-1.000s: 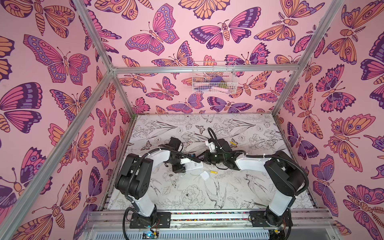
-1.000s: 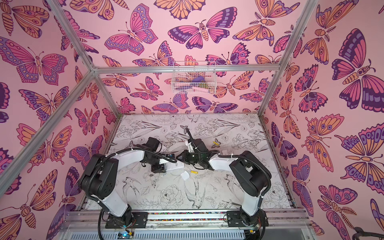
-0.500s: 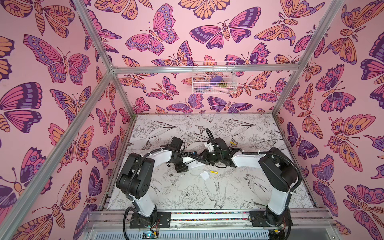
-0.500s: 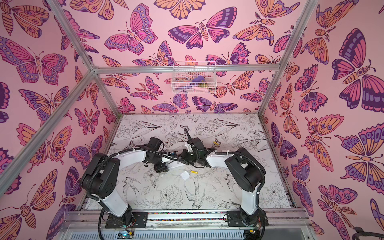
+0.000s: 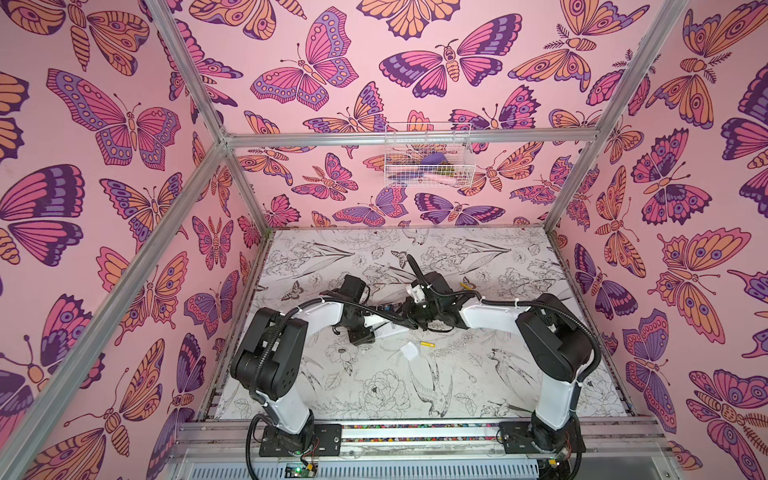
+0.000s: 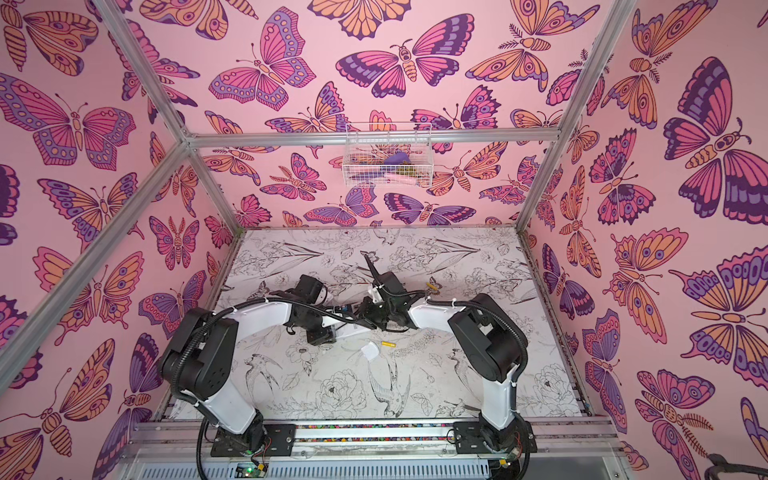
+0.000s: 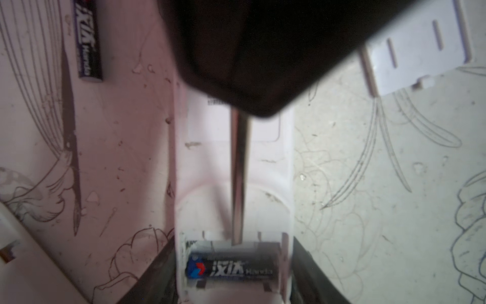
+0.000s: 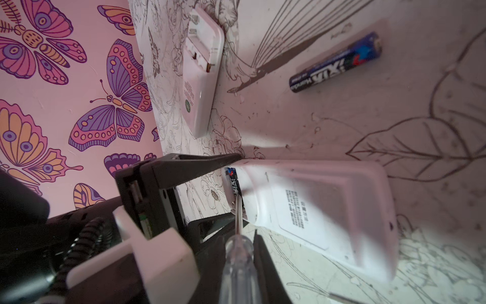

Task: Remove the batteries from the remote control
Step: 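Insert the screwdriver tip beside the blue battery in the compartment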

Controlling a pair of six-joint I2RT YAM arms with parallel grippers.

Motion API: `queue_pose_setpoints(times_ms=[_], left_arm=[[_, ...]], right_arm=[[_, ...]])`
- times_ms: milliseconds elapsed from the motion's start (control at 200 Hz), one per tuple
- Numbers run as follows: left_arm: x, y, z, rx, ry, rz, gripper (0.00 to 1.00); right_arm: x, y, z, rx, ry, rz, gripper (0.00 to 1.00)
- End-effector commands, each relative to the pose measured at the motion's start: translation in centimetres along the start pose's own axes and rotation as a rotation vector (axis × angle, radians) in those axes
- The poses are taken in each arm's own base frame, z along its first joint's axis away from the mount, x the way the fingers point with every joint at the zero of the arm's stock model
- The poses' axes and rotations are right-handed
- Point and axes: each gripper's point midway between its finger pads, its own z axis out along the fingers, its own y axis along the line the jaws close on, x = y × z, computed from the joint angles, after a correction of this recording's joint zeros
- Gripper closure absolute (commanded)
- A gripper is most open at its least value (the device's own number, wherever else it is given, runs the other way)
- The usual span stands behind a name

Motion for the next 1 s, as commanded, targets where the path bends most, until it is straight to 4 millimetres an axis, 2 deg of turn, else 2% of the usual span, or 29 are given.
queue_pose_setpoints(times_ms=[0, 120, 200, 396, 491, 531, 611, 666, 847, 997], left_arm=[[1.9, -2.0, 0.5, 0.065, 0.086, -0.042, 0.5], [1.7, -2.4, 0.6, 0.075, 0.079, -0.054, 0.52], [1.8, -2.3, 0.7, 0.071, 0.088, -0.065, 0.53], [1.9, -2.4, 0.9, 0.062, 0.096, -0.063, 0.57], [2.0, -2.2, 0.8, 0.053, 0.102, -0.071, 0.58], [2.1, -2.4, 0.9, 0.054, 0.107, -0.074, 0.53], [2.3, -2.5, 0.7, 0.05, 0.113, -0.078, 0.36], [2.6, -2.6, 0.5, 0.047, 0.122, -0.073, 0.3], [3.5, -3.8, 0.2, 0.086, 0.138, -0.071, 0.29], [3.0, -3.6, 0.6, 0.098, 0.135, -0.071, 0.37]], right_arm=[[0.7, 1.3, 1.0, -0.002, 0.052, -0.011, 1.0], [1.2, 1.0, 1.8, 0.011, 0.078, 0.021, 1.0], [1.1, 0.2, 1.6, 0.074, 0.075, 0.022, 1.0], [1.2, -0.3, 1.4, 0.131, 0.062, 0.04, 1.0], [1.3, 0.3, 1.6, 0.145, 0.068, 0.036, 1.0], [1.3, 0.7, 1.9, 0.118, 0.076, 0.043, 1.0], [1.4, 0.7, 2.2, 0.112, 0.093, 0.035, 1.0], [1.3, 0.6, 2.1, 0.13, 0.092, 0.021, 1.0], [1.3, 0.8, 2.7, 0.105, 0.106, 0.037, 1.0], [1.2, 0.8, 2.8, 0.102, 0.098, 0.057, 1.0]])
